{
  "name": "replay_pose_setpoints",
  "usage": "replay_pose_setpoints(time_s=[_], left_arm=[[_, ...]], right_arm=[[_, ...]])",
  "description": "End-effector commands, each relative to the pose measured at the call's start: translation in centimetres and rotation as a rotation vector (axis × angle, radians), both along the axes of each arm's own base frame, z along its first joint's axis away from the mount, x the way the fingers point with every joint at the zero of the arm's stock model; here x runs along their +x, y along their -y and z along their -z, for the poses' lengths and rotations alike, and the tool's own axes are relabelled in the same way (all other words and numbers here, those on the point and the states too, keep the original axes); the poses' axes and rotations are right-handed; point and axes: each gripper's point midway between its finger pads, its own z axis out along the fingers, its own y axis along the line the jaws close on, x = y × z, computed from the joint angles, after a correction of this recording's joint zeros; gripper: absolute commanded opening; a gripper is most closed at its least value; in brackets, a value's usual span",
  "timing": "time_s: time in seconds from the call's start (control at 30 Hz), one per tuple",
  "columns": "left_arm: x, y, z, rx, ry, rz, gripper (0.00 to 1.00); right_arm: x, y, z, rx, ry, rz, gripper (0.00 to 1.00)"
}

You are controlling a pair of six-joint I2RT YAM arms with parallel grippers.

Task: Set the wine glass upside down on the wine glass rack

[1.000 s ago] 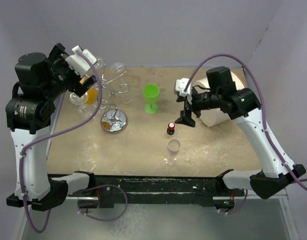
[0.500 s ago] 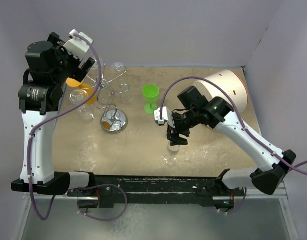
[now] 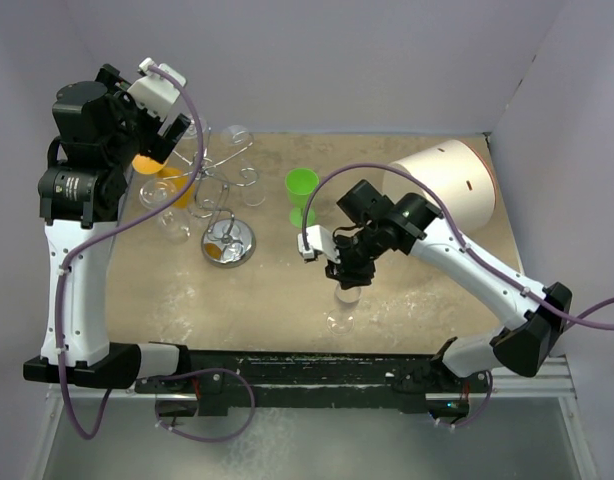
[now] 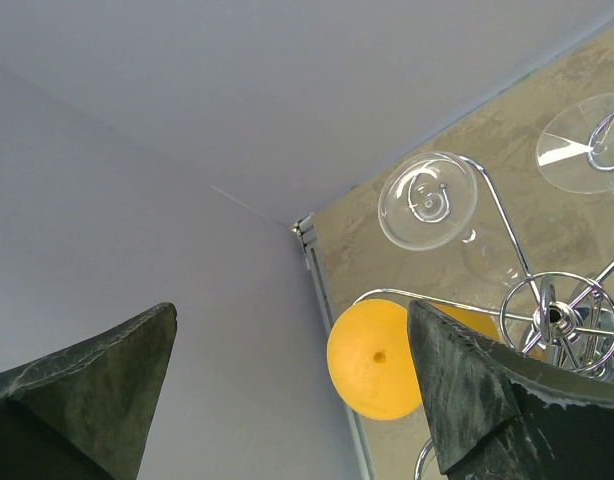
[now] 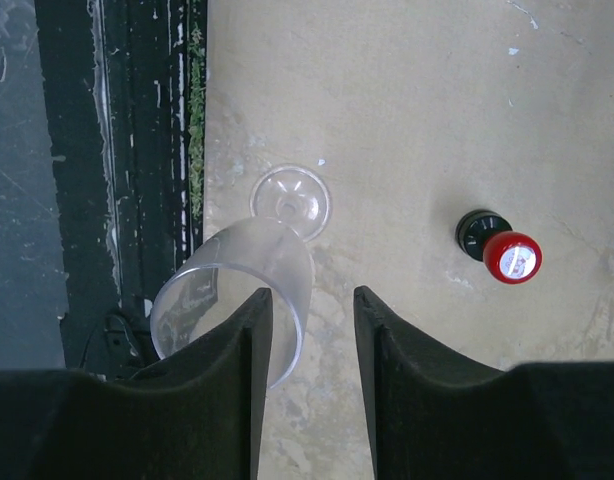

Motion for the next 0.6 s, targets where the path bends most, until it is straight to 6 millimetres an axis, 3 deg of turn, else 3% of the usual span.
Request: replay_pose_setpoints(time_s=[0.0, 0.3, 0.4, 0.57], left_arm=[[-0.1, -0.1, -2.8, -0.027, 0.09, -0.004, 0.99], [0.2, -0.3, -2.3, -0.024, 0.076, -0.013, 0.99], [0.3, -0.4, -2.4, -0.044, 0.077, -0.026, 0.99], [0.4, -0.7, -2.5, -0.087, 0.081, -0.049, 0.99]], right_arm=[[-0.6, 0.6, 0.3, -0.04, 0.001, -0.017, 0.39], [-0.7, 0.1, -0.2, -0.016, 0.013, -0.033, 0.11], [-1.4, -0.6, -1.4, 0.038, -0.003, -0.067, 0.01], [-0.1, -2.1, -5.2, 0.174, 0.094, -0.051, 0.0]])
